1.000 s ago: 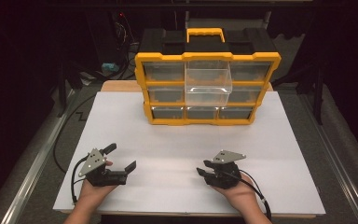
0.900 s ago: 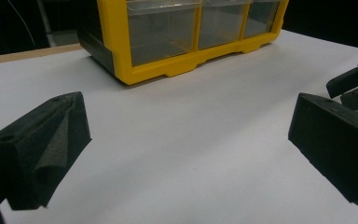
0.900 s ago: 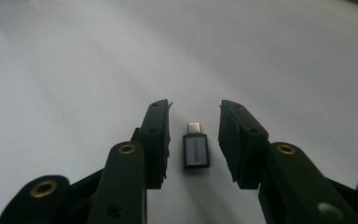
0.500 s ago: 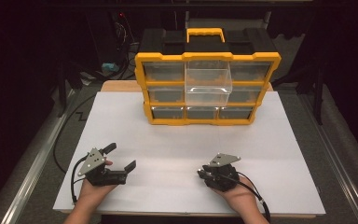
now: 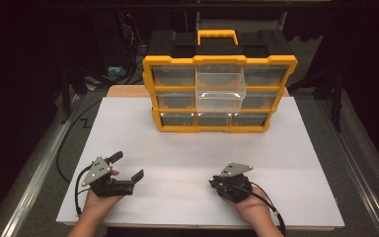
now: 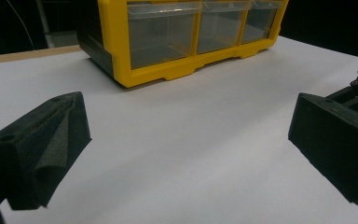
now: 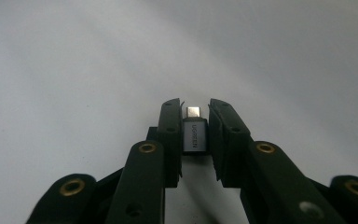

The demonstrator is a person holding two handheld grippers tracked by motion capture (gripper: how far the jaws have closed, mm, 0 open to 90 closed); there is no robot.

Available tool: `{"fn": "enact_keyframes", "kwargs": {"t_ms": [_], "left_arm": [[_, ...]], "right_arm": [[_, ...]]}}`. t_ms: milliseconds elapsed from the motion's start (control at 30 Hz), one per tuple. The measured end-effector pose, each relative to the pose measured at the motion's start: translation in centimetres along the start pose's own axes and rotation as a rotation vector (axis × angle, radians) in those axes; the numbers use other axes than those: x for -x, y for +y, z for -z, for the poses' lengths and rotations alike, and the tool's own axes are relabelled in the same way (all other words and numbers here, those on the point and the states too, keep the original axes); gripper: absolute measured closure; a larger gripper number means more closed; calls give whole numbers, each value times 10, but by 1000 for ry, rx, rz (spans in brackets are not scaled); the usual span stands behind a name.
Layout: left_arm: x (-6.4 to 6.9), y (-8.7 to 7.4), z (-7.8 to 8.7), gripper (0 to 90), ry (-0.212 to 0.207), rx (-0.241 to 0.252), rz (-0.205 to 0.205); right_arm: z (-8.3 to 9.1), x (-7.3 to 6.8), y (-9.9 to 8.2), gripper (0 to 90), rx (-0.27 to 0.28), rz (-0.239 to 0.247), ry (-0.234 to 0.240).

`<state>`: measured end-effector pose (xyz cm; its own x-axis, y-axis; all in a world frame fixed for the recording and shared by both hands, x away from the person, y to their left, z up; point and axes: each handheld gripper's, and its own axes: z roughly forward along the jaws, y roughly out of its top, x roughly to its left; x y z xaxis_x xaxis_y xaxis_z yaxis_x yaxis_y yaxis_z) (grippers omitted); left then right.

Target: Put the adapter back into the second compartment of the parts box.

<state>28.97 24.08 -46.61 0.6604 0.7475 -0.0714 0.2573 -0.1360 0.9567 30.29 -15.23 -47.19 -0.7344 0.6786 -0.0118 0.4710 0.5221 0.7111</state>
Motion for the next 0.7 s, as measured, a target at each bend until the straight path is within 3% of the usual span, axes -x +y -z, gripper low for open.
{"fn": "enact_keyframes", "kwargs": {"t_ms": [533, 700], "left_arm": [[0, 0, 1, 3, 0, 8, -8], [1, 0, 1, 3, 4, 5, -10]], "right_arm": [[1, 0, 0, 775, 3, 40, -5], [4, 0, 0, 776, 11, 33, -3]]}}
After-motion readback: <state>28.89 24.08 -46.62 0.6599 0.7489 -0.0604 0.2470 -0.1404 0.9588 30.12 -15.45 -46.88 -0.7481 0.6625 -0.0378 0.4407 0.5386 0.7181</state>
